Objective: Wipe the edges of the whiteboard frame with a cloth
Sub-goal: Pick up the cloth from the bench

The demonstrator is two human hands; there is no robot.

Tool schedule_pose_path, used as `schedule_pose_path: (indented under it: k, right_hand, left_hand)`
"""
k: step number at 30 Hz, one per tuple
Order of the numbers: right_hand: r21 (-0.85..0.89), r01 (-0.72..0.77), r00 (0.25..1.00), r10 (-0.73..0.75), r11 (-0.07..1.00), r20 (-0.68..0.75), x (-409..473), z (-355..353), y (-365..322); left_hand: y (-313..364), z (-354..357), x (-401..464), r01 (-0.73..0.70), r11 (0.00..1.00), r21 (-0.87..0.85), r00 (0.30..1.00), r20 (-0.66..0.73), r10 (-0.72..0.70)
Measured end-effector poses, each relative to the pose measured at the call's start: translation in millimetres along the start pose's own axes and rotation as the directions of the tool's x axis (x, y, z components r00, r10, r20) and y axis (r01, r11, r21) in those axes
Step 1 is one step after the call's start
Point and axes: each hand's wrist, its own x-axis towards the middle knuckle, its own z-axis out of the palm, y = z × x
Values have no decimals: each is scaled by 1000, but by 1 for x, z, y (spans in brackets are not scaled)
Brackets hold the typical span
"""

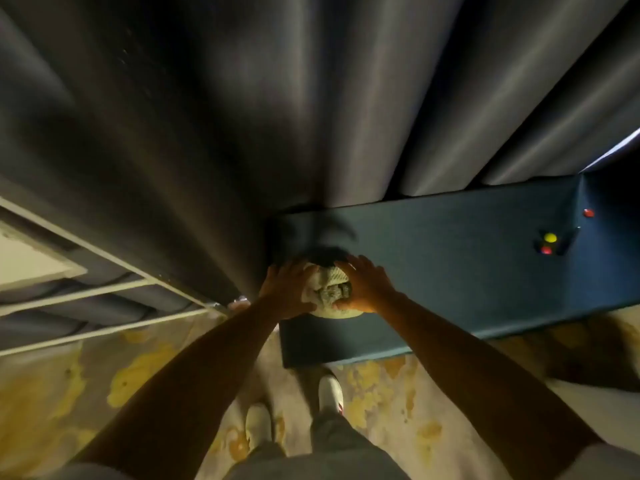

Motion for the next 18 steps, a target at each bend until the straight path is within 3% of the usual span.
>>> schedule_pose_path:
  k: [5, 9, 13, 15, 18]
  right_hand:
    - [-6, 18, 988, -17, 1000, 155, 13, 11, 18]
    - [3, 11, 997, -11, 1000, 71, 5, 31, 17]
    - [119, -34, 983, 12, 992, 181, 17, 17, 13]
    - [183, -4, 966, -43, 983, 253, 26, -7, 5]
    - [335, 77, 956, -165, 939, 242, 36, -43, -13]
  left_hand:
    - [20, 16, 16, 108, 984, -144, 989, 116, -92]
    - [34, 28, 15, 134, 985, -112, 991, 31, -132]
    - [35, 32, 4, 201, 930, -307, 979, 35, -200]
    - [24, 26, -9, 249, 909, -334, 968, 112, -224]
    - [3, 9, -31, 336, 815, -472, 941, 204, -269]
